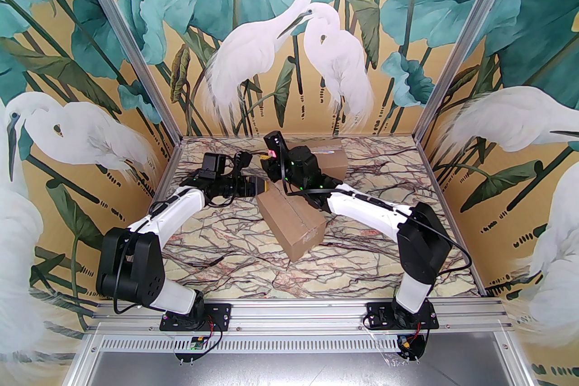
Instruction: Unpack the express box
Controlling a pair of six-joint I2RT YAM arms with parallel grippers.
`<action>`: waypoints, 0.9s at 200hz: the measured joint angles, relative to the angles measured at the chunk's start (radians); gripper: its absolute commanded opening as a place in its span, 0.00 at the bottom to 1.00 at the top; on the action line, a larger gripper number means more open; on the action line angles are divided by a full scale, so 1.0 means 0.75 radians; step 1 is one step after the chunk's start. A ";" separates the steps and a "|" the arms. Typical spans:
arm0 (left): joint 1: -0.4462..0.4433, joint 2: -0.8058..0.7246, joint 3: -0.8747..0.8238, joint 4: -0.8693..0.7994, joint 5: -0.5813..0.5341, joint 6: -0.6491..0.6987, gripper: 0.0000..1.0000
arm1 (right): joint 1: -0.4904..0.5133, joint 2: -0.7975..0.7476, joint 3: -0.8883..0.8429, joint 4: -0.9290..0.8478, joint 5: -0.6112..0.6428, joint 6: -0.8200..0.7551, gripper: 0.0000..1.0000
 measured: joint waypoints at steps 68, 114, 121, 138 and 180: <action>0.001 -0.103 -0.113 0.061 0.015 -0.097 0.56 | 0.000 -0.004 -0.008 -0.011 -0.085 -0.001 0.00; 0.001 -0.076 -0.096 0.050 0.019 -0.061 0.55 | 0.000 -0.005 -0.065 0.055 -0.131 -0.001 0.00; 0.001 -0.071 -0.095 0.050 0.021 -0.058 0.55 | 0.000 -0.005 -0.070 0.064 -0.131 -0.001 0.00; 0.001 -0.066 -0.091 0.050 0.025 -0.051 0.54 | 0.000 -0.005 -0.072 0.079 -0.131 -0.006 0.00; 0.001 -0.057 -0.085 0.046 0.026 -0.036 0.53 | 0.000 -0.005 -0.089 0.104 -0.121 -0.032 0.00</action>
